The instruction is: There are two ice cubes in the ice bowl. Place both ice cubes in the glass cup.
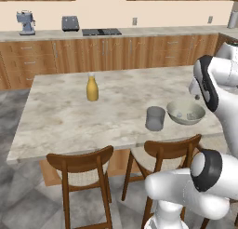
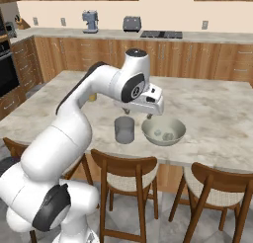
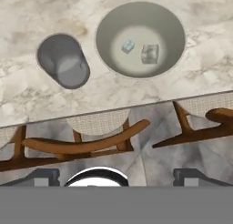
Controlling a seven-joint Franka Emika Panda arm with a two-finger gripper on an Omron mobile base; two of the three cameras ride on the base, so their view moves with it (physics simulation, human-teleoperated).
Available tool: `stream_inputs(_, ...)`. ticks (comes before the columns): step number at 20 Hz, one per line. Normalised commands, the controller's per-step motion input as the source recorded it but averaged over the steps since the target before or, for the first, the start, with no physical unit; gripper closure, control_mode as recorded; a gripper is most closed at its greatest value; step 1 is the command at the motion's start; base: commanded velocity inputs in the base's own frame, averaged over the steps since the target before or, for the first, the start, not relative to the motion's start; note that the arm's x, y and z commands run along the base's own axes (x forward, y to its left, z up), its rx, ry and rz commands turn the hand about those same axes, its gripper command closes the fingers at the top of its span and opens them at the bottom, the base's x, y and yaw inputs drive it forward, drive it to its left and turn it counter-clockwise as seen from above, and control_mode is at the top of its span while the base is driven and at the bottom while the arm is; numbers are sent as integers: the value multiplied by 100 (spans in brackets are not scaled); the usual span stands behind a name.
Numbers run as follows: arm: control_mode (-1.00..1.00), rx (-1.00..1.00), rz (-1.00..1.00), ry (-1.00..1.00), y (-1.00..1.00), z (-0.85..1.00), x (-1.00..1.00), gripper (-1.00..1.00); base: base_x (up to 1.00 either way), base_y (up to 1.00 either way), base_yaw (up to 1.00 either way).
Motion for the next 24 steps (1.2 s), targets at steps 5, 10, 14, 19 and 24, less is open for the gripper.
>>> stream_inputs(5,-100,0,-3,9,-8,-49,75,-100,0,0,0)
stream_inputs(10,-100,0,0,0,0,-69,1,-100,0,0,0)
stream_inputs(14,-100,0,0,0,-14,-22,43,-100,0,0,0)
stream_inputs(19,-100,0,-4,-3,-17,-31,59,-100,0,0,0)
stream_inputs(24,-100,0,-7,0,-8,-29,65,-100,0,0,0)
